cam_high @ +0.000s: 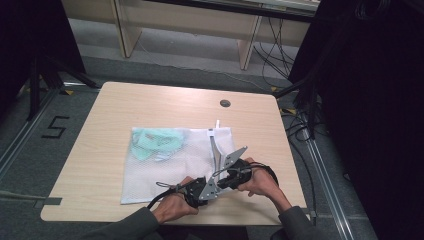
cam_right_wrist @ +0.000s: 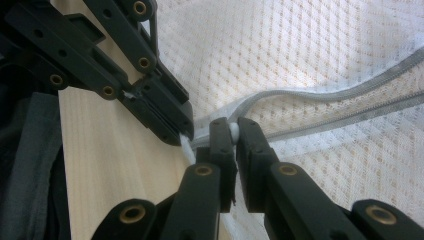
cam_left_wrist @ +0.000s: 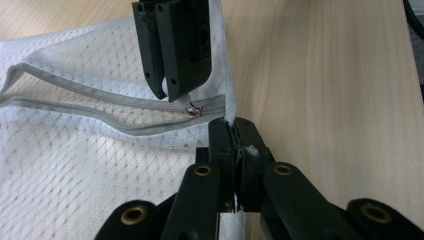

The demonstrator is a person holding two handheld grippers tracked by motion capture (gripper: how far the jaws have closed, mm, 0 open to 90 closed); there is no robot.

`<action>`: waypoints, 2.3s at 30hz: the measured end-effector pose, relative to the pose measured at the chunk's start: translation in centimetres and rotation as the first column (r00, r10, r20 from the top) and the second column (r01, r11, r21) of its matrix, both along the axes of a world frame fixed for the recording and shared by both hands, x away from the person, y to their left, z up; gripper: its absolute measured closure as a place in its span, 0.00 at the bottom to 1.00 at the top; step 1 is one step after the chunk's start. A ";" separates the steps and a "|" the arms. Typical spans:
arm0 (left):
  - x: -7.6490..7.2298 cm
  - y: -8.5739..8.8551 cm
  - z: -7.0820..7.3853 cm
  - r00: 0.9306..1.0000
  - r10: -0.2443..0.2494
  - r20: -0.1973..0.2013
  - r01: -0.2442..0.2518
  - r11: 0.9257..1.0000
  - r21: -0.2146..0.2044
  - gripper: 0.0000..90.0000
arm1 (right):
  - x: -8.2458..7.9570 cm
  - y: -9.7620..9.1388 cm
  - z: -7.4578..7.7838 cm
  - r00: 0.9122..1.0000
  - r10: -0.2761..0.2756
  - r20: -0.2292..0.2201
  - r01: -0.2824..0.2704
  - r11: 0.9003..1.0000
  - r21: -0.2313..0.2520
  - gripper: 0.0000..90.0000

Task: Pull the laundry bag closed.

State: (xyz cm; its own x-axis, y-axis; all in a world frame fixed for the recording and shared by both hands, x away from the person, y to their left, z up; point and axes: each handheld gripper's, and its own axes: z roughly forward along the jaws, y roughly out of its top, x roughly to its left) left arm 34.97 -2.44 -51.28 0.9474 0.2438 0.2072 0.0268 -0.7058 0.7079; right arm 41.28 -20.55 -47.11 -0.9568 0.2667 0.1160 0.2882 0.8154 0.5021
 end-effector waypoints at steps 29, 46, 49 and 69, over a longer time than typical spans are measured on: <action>0.1 0.1 0.0 1.000 0.007 -0.029 -0.007 1.000 -0.011 0.97 | 1.0 0.0 -0.4 1.000 -0.002 -0.015 0.002 1.000 -0.007 0.97; 0.1 0.1 0.0 0.999 0.007 -0.037 -0.008 1.000 -0.012 0.97 | 2.0 -0.4 -0.6 0.998 -0.062 0.009 0.062 0.998 -0.002 0.97; 0.1 0.1 -0.1 0.999 0.009 -0.035 -0.009 1.000 -0.014 0.97 | 2.2 -0.4 -0.7 0.997 -0.070 0.015 0.070 0.998 0.004 0.97; 0.2 0.3 0.2 0.999 -0.018 -0.032 0.019 1.000 0.024 0.97 | 4.7 -0.3 -0.4 0.992 -0.098 0.082 0.098 0.995 0.009 0.96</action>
State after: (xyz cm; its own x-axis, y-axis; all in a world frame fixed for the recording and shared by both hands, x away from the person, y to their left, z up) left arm 35.20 -2.15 -51.11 0.9579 0.2214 0.1830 0.0355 -0.7236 0.6893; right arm 45.99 -20.80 -47.49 -0.9324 0.3592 0.0398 0.3242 0.7827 0.5313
